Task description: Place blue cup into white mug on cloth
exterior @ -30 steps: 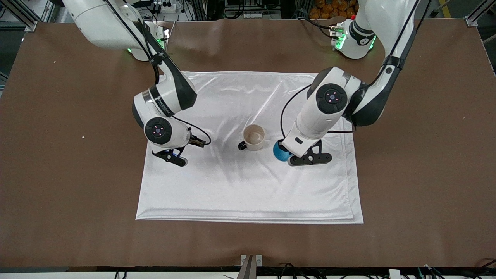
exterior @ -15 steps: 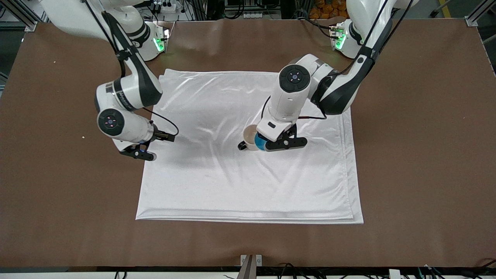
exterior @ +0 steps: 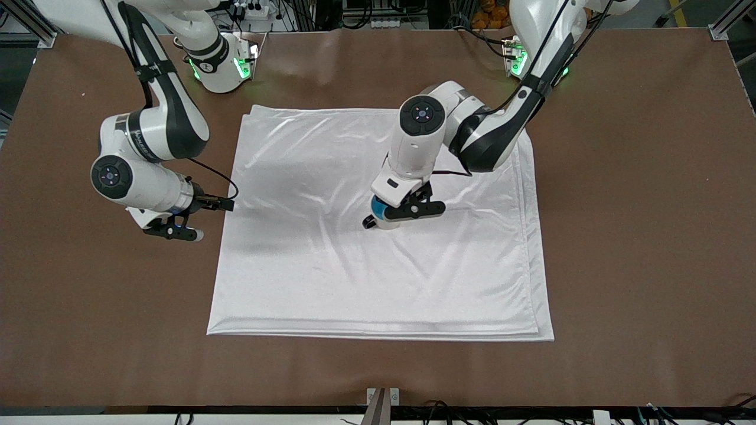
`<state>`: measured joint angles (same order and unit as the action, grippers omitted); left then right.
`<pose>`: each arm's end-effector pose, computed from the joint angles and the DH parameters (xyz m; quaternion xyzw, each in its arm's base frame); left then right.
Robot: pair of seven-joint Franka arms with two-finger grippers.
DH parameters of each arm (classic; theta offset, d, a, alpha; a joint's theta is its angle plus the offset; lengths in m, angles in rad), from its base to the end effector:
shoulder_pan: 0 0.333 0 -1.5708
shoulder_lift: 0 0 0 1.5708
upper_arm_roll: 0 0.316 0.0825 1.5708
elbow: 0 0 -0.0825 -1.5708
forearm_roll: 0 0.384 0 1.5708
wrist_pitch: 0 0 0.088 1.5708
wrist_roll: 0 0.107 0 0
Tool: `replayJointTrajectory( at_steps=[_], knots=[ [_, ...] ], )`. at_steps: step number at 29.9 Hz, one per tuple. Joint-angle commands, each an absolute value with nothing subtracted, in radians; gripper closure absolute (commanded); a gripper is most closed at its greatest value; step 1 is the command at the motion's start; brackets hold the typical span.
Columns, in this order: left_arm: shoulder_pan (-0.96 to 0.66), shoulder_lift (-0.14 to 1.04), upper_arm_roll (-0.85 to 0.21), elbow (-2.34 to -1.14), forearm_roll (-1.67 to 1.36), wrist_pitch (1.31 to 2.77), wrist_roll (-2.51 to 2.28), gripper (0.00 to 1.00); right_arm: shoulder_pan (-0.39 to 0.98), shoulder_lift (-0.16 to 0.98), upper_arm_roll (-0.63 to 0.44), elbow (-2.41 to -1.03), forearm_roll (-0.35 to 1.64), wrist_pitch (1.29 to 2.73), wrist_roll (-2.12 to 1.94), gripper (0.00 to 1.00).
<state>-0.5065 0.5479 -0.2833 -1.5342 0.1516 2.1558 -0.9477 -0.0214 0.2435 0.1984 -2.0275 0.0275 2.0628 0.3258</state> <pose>0.5229 -0.4742 0.3555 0.9968 0.0632 0.0260 0.0415 0.5585 0.0989 0.3153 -0.9908 0.0820 0.1073 0.0089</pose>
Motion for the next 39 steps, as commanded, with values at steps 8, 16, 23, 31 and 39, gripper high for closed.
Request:
replayJointTrajectory(
  at_steps=[8,16,23,31,39],
  knots=[
    [-0.534,0.580,-0.281,-1.520,0.164,2.154,-0.976,1.00,-0.014,0.167,0.233,-1.991,0.170,2.017,0.324,0.00],
    [-0.534,0.584,-0.281,-1.539,0.164,2.143,-1.002,1.00,-0.020,0.127,0.241,-1.947,0.183,1.987,0.310,0.00],
    [-0.534,0.574,-0.281,-1.569,0.166,2.137,-1.002,1.00,-0.061,0.069,0.227,-1.933,0.146,1.928,0.307,0.00],
    [-0.535,0.572,-0.290,-1.594,0.164,2.132,-1.012,1.00,-0.071,-0.003,0.221,-1.928,0.121,1.826,0.318,0.00],
    [-0.535,0.574,-0.295,-1.588,0.164,2.126,-1.038,1.00,-0.098,-0.005,0.222,-1.789,0.106,1.671,0.310,0.00]
  ],
)
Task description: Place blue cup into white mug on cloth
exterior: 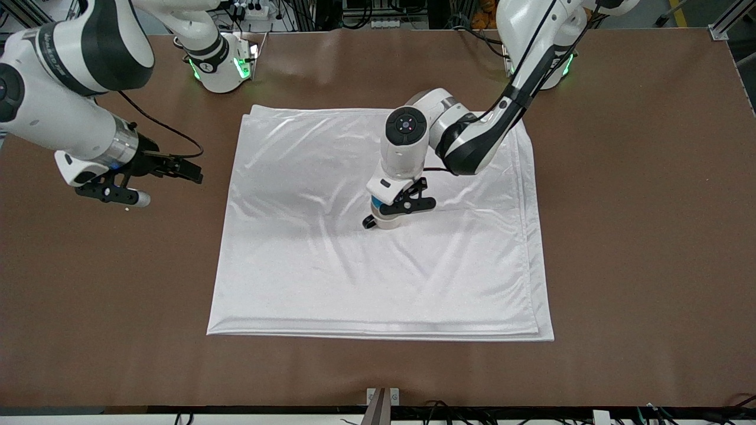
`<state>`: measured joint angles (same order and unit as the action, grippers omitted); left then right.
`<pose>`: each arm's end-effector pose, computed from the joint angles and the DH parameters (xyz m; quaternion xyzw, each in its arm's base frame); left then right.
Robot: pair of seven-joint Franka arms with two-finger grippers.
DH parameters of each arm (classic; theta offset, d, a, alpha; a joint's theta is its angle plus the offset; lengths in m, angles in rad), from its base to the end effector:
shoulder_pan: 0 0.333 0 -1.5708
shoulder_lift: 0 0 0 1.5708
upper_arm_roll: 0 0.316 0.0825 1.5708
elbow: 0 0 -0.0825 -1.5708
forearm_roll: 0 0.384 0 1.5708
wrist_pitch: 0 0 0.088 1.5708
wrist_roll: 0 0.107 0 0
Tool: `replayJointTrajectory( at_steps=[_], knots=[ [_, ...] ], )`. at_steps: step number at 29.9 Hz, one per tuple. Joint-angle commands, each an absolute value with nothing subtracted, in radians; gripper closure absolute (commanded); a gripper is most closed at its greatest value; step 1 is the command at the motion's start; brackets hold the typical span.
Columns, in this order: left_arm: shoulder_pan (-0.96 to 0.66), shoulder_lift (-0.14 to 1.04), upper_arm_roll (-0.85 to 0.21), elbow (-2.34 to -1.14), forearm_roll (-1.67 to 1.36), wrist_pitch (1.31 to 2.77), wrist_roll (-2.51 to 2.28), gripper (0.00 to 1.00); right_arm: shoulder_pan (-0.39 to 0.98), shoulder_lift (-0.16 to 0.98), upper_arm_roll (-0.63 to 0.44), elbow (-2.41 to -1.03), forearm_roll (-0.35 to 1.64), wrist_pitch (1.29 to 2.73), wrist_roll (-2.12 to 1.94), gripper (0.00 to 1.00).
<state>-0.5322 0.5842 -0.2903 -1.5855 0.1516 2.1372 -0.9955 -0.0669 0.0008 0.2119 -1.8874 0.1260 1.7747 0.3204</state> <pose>0.4954 -0.4834 0.3062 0.9976 0.0680 -0.0140 0.0073 0.5415 0.0901 0.4919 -0.9912 0.1034 0.0691 0.0462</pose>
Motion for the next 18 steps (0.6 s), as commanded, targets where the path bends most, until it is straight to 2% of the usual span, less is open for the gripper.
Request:
replayJointTrajectory(
  at_steps=[1,3,4,5,6,7,18],
  knots=[
    [-0.537,0.574,-0.295,-1.586,0.164,2.126,-1.048,1.00,-0.100,-0.005,0.222,-1.773,0.101,1.657,0.308,0.00],
    [-0.545,0.577,-0.295,-1.583,0.164,2.126,-1.060,0.99,-0.103,-0.006,0.222,-1.741,0.081,1.626,0.305,0.00],
    [-0.546,0.578,-0.293,-1.583,0.164,2.126,-1.061,0.86,-0.109,-0.006,0.222,-1.720,0.074,1.612,0.305,0.00],
    [-0.546,0.578,-0.293,-1.583,0.164,2.126,-1.062,0.69,-0.113,-0.005,0.224,-1.697,0.069,1.596,0.304,0.00],
    [-0.546,0.580,-0.293,-1.583,0.166,2.126,-1.062,0.39,-0.115,-0.003,0.222,-1.677,0.066,1.582,0.302,0.00],
    [-0.546,0.580,-0.293,-1.583,0.169,2.128,-1.062,0.00,-0.120,-0.003,0.222,-1.660,0.066,1.569,0.298,0.00],
    [-0.545,0.560,-0.293,-1.574,0.167,2.126,-1.063,0.00,-0.184,-0.008,0.224,-1.629,0.067,1.523,0.169,0.00]
  ],
)
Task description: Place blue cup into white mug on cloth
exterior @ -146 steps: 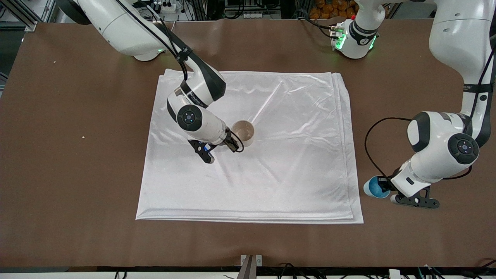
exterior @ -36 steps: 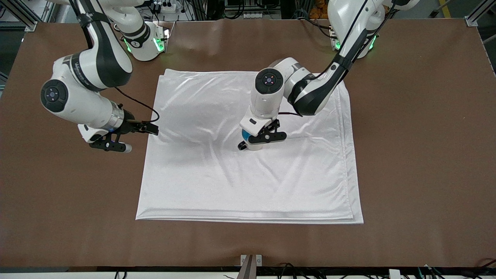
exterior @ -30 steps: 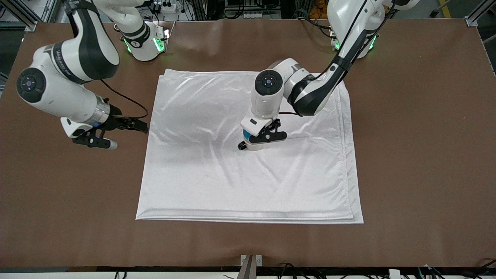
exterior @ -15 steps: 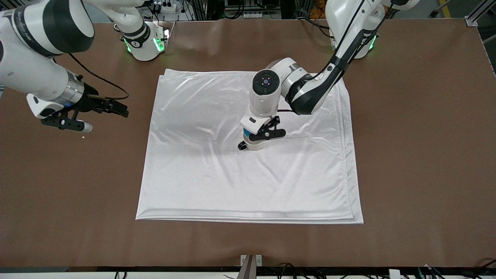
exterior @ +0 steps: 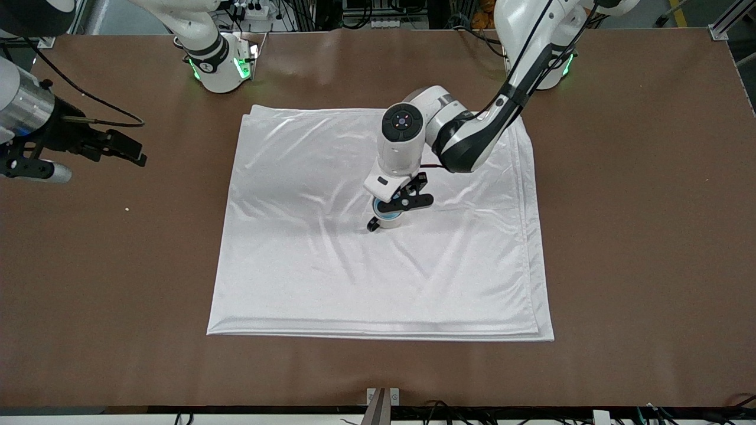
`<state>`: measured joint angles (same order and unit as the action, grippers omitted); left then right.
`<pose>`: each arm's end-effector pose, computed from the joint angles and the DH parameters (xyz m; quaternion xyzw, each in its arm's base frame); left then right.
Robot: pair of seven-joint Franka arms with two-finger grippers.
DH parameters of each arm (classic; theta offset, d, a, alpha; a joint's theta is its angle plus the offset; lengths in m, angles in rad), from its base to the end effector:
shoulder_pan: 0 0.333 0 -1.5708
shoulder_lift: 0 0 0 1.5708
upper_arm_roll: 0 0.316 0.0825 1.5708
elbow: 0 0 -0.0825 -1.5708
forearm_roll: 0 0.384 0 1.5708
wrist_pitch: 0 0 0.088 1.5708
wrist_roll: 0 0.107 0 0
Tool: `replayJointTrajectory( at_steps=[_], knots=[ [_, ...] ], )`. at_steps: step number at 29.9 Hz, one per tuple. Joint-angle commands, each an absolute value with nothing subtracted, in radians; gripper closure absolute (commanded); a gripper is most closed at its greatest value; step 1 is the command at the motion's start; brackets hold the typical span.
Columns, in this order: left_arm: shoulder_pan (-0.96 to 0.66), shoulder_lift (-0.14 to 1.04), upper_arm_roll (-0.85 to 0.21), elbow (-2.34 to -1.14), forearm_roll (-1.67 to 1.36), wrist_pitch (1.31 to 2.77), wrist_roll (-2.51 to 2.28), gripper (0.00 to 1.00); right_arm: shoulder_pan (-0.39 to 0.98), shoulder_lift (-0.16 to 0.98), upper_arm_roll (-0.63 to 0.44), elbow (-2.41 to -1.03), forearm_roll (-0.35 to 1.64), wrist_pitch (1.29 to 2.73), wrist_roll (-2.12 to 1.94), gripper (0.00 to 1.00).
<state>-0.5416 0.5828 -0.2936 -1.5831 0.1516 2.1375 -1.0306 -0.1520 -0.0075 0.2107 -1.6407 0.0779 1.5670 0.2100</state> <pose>0.4901 -0.4898 0.3085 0.9967 0.0796 -0.0133 0.0092 0.5479 0.0410 0.5956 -0.9958 0.0767 0.0380 0.0334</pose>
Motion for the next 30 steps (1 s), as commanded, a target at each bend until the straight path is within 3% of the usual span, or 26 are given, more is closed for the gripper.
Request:
replayJointTrajectory(
  at_steps=[1,15,30],
  knots=[
    [-0.543,0.558,-0.293,-1.572,0.167,2.126,-1.063,0.00,-0.183,-0.009,0.224,-1.626,0.066,1.514,0.169,0.00],
    [-0.473,0.384,-0.285,-1.560,0.178,1.950,-1.048,0.00,-0.092,-0.005,0.155,-1.615,0.063,1.511,0.181,0.00],
    [-0.316,0.213,-0.287,-1.513,0.138,1.691,-0.707,0.00,-0.092,-0.002,0.161,-1.609,0.043,1.514,0.173,0.00]
  ],
)
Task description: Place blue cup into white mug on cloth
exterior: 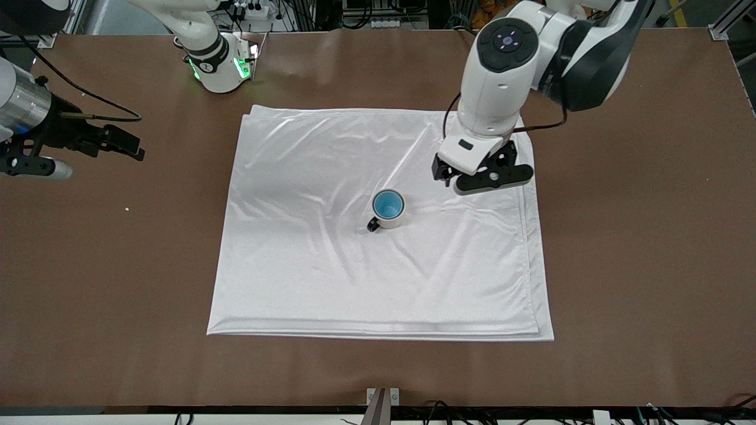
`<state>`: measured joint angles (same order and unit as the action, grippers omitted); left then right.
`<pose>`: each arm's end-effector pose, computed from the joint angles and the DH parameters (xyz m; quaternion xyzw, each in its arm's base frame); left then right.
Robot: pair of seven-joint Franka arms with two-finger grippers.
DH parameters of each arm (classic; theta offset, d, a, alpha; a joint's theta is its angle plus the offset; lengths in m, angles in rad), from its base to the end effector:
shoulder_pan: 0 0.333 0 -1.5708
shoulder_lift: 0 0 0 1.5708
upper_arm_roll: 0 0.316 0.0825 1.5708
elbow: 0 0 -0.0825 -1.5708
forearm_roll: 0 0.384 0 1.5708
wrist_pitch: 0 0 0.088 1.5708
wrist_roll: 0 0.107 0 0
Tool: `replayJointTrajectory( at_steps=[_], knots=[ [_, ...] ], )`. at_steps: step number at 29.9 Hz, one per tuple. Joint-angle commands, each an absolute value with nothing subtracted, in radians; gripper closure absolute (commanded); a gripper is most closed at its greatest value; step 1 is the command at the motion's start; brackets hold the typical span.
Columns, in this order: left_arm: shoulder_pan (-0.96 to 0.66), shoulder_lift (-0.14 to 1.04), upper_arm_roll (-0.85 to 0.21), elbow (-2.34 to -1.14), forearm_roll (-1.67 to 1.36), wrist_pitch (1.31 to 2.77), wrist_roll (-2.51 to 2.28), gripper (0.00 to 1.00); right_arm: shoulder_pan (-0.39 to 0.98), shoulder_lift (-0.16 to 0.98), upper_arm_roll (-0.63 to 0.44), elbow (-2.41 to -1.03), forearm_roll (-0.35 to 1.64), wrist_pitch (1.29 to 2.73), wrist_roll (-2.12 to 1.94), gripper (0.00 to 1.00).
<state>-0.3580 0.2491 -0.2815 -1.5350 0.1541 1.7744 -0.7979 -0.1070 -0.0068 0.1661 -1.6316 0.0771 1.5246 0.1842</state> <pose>0.5288 -0.3544 0.5161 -0.9969 -0.0676 -0.0273 0.0308 0.5437 0.0410 0.5962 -0.9961 0.0626 0.0543 0.0316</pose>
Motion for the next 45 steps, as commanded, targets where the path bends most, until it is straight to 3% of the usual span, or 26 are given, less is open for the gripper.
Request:
replayJointTrajectory(
  at_steps=[1,21,45],
  knots=[
    [-0.307,0.213,-0.287,-1.500,0.132,1.669,-0.687,0.00,-0.092,-0.002,0.163,-1.609,0.025,1.514,0.170,0.00],
    [-0.068,0.140,-0.285,-1.465,0.092,1.542,-0.312,0.00,-0.089,-0.002,0.164,-1.585,-0.028,1.531,0.160,0.00],
    [0.110,0.103,-0.282,-1.483,0.025,1.628,-0.114,0.00,-0.086,0.012,0.166,-1.591,-0.026,1.582,0.141,0.00]
  ],
)
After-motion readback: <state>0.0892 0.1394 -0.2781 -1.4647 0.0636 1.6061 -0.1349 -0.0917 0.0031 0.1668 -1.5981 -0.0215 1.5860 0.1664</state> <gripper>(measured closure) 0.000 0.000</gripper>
